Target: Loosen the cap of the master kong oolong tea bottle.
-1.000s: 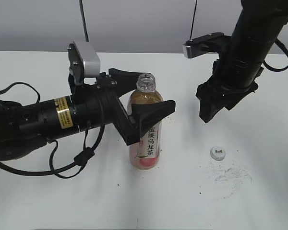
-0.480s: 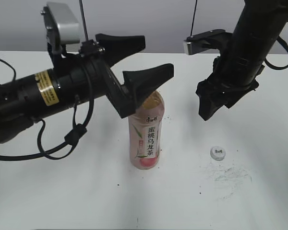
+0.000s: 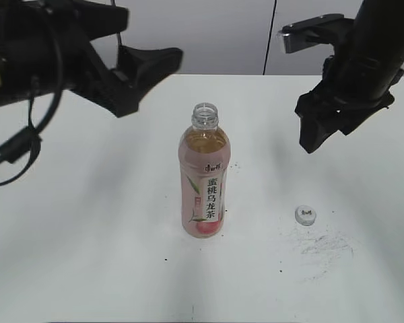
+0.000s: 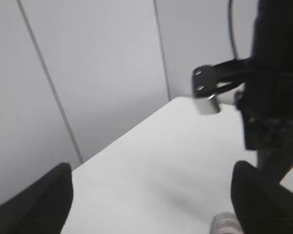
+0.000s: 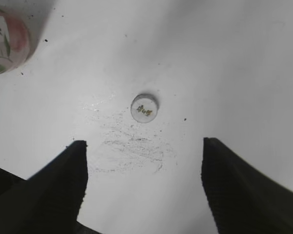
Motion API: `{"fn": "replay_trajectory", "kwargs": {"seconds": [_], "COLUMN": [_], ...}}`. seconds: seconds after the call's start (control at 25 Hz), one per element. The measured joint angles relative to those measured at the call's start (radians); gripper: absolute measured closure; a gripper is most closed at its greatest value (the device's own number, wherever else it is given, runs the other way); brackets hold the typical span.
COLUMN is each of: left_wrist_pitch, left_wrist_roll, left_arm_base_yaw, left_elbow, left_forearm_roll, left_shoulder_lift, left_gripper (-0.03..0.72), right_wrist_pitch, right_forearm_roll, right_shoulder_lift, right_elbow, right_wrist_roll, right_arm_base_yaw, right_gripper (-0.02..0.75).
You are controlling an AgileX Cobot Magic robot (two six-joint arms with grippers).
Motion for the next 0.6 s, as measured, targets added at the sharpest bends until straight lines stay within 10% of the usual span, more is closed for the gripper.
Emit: {"fn": "replay_trajectory", "kwargs": {"seconds": [0.4,0.6], "left_wrist_pitch": [0.909,1.245], "left_wrist_roll": [0.014,0.215], "left_arm_base_yaw": [0.0,0.0], "left_elbow": [0.0,0.0], "left_forearm_roll": [-0.544,-0.724], "left_shoulder_lift": [-0.38,-0.652], "left_gripper": [0.102,0.103], "right_wrist_pitch": [0.09,0.093], "right_forearm_roll": [-0.008,-0.009], "right_shoulder_lift": [-0.209,-0.377], "right_elbow": [0.0,0.025], "right_wrist_roll": [0.034,0.078], "right_arm_base_yaw": [0.0,0.0], "right_gripper": [0.194,0.194]}}
